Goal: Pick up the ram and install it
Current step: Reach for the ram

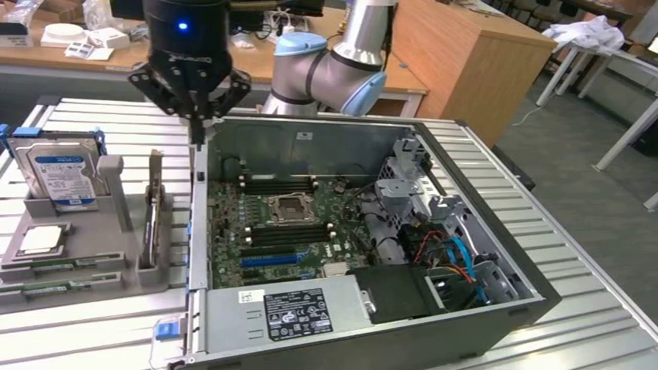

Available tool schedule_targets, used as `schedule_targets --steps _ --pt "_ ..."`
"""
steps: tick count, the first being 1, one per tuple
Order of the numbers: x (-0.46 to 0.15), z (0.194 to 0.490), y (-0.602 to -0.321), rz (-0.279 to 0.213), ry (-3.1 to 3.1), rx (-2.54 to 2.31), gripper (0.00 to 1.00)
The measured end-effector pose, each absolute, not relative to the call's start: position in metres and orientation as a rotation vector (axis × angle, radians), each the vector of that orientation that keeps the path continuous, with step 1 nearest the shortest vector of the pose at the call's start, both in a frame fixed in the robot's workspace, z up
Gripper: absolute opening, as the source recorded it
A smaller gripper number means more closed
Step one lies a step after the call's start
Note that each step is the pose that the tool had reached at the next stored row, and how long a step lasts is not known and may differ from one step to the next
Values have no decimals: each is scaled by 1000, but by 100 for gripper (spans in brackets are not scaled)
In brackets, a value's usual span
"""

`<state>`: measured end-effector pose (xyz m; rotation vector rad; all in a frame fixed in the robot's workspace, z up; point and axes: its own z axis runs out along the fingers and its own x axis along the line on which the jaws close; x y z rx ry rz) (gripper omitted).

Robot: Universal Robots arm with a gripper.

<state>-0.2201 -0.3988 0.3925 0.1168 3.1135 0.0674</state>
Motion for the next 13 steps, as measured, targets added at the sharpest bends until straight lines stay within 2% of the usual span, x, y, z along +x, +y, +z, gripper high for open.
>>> schedule_targets --steps 13 --pt "-279 391 -399 60 3113 117 11"
